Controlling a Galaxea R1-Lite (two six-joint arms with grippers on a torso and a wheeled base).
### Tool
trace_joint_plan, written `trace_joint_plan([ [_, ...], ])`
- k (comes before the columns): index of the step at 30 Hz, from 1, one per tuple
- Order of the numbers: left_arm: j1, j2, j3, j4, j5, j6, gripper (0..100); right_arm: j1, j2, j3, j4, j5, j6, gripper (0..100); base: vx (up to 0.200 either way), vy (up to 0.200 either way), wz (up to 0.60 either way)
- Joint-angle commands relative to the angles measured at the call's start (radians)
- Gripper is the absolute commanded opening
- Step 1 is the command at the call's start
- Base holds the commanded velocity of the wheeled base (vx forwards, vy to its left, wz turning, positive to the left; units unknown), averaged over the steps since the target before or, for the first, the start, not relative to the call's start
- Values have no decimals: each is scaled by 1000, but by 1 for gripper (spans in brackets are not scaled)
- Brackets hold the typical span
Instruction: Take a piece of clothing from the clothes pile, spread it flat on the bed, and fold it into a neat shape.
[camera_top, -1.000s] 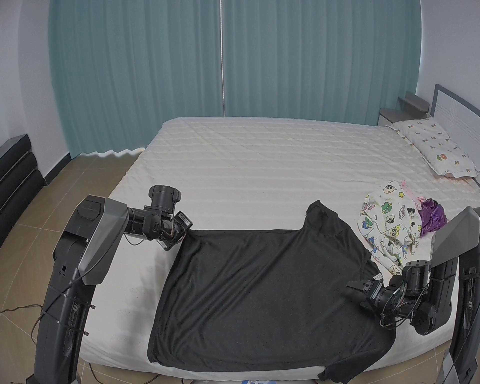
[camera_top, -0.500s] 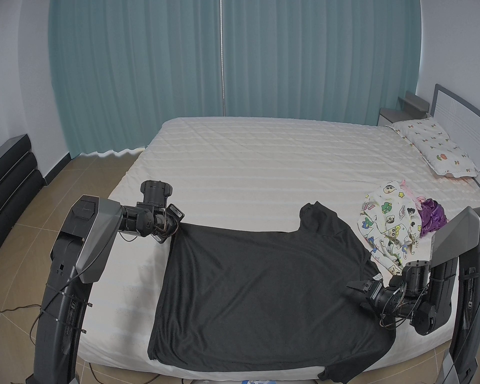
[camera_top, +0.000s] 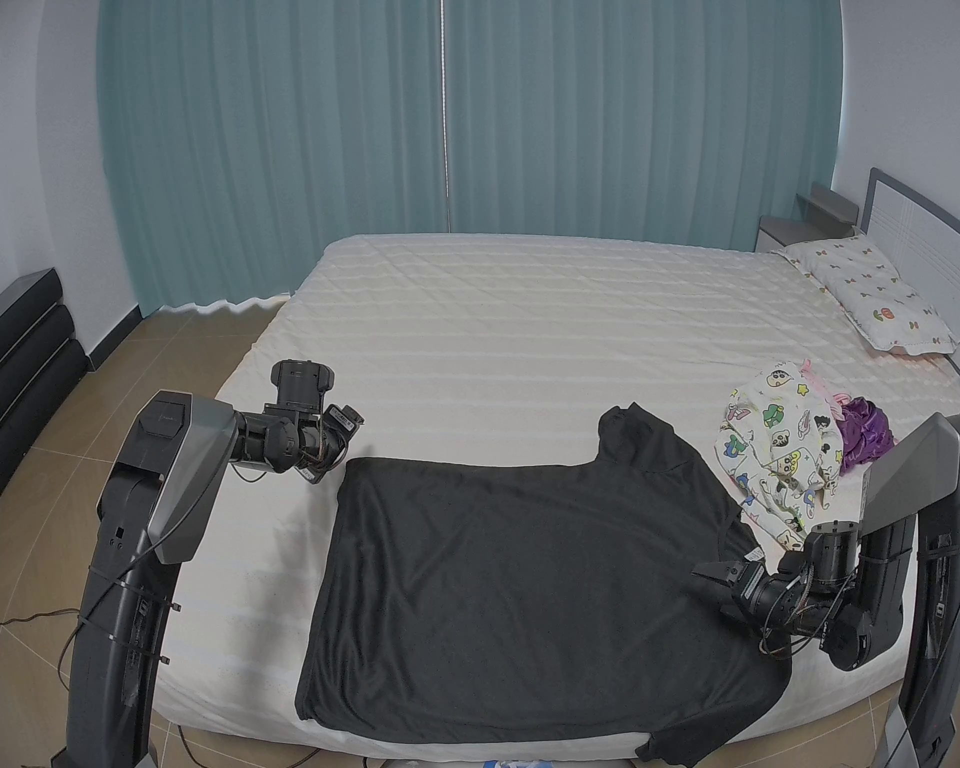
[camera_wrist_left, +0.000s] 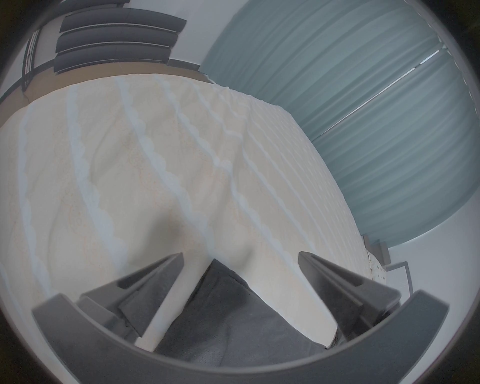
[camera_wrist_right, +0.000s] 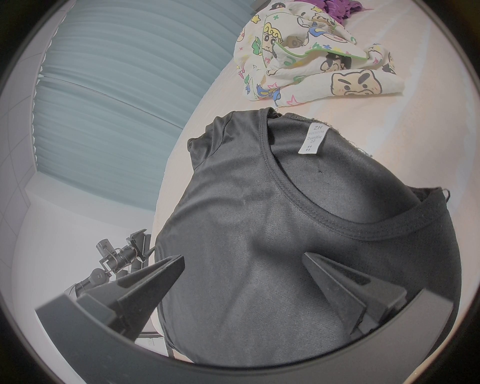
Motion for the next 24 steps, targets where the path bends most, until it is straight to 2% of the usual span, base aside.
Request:
trace_joint_plan([
  [1, 6, -41, 44, 5, -11, -39, 100, 0, -2, -1, -18, 2, 0, 100, 0, 0, 0],
  [3, 10, -112, 133, -14, -14, -67, 100, -10, -14, -3, -18, 3, 3, 100, 0, 0, 0],
  [6, 10, -225, 316, -110, -39, -72, 100, -18, -72, 5, -18, -3, 3, 100, 0, 0, 0],
  [9, 6, -346, 543, -271, -129, -75, 100, -26, -152, 37, -16, -3, 2, 100, 0, 0, 0],
  [10, 6, -346, 543, -271, -129, -75, 100, -26, -152, 37, -16, -3, 2, 100, 0, 0, 0],
  [11, -1, -417, 647, -333, -172, -79, 100, -17, -180, 49, -16, -6, 0, 100, 0, 0, 0],
  [12, -1, -417, 647, -333, -172, -79, 100, -17, -180, 49, -16, -6, 0, 100, 0, 0, 0],
  [14, -21, -536, 827, -351, -212, -72, 100, -15, -215, 69, -16, -8, -5, 100, 0, 0, 0],
  [16, -21, -607, 949, -360, -252, -69, 100, -17, -232, 71, -16, -8, -8, 100, -200, 0, 0],
  [17, -21, -607, 949, -360, -252, -69, 100, -17, -232, 71, -16, -8, -8, 100, -200, 0, 0],
  [18, -22, -665, 1063, -371, -298, -67, 100, -17, -235, 71, -16, -9, -9, 100, -200, 0, 0],
  [20, -22, -685, 1109, -376, -309, -67, 100, -15, -232, 71, -16, -9, -12, 100, -200, 0, 0],
  [21, -22, -717, 1199, -400, -318, -67, 100, -9, -230, 71, -16, -9, -12, 100, -200, 0, 0],
  [24, -33, -739, 1324, -475, -323, -67, 100, -4, -236, 80, -18, -12, -12, 100, -200, 0, 0],
])
